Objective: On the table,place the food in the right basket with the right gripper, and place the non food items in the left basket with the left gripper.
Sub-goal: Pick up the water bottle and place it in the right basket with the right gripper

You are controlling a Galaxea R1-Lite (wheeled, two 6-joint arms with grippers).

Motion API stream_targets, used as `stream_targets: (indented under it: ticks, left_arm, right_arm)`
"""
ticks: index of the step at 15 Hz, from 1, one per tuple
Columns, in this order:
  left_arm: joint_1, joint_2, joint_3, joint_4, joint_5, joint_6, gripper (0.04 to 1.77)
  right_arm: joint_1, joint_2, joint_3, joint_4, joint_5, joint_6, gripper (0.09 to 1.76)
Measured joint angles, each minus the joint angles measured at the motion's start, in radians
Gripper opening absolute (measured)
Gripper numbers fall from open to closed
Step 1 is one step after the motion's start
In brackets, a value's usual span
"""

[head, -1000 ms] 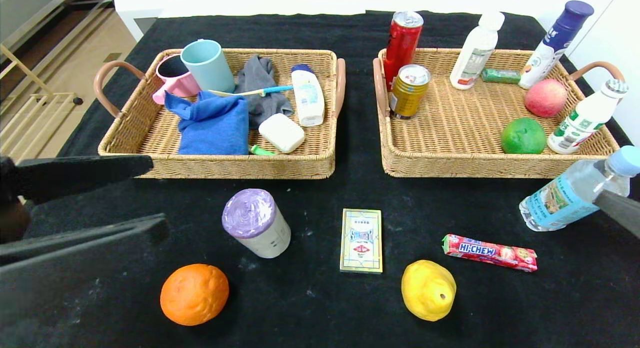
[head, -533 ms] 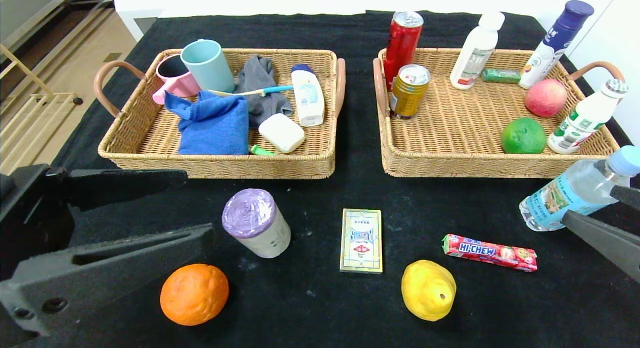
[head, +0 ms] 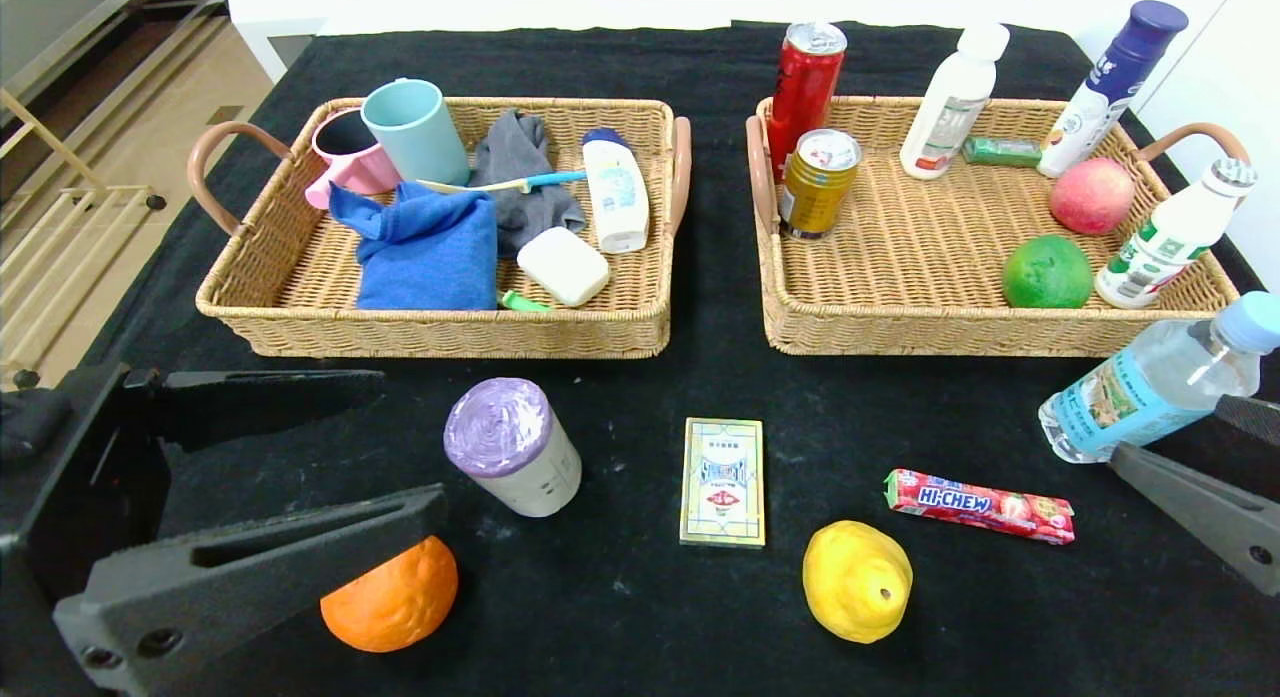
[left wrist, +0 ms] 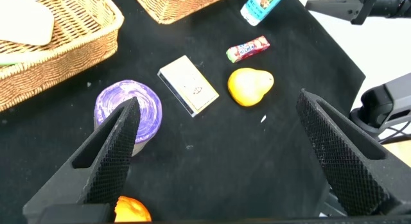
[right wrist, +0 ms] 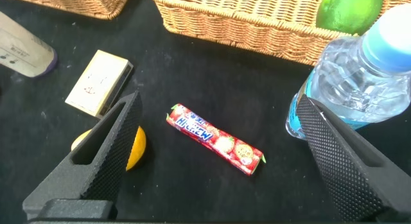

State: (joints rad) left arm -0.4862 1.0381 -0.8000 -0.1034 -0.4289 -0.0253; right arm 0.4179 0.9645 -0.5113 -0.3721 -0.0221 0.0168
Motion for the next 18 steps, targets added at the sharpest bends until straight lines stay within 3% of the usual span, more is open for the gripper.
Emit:
stream_targets:
  ticks: [8, 13, 18]
  left_arm:
    - [-0.001, -0.003, 0.005, 0.000, 0.010, 0.005, 1.76]
    - [0.000, -0.011, 0.006, 0.000, 0.029, 0.004, 1.76]
    - [-0.001, -0.015, 0.008, 0.000, 0.029, 0.004, 1.76]
  right_arm:
    - [-0.011, -0.014, 0.006, 0.024, 0.006, -0.011, 1.76]
    - [-0.086, -0.096, 0.051, 0.105, 0.006, -0.068, 1.76]
    - [-0.133, -0.134, 0.063, 0.175, -0.114, -0.030, 1.76]
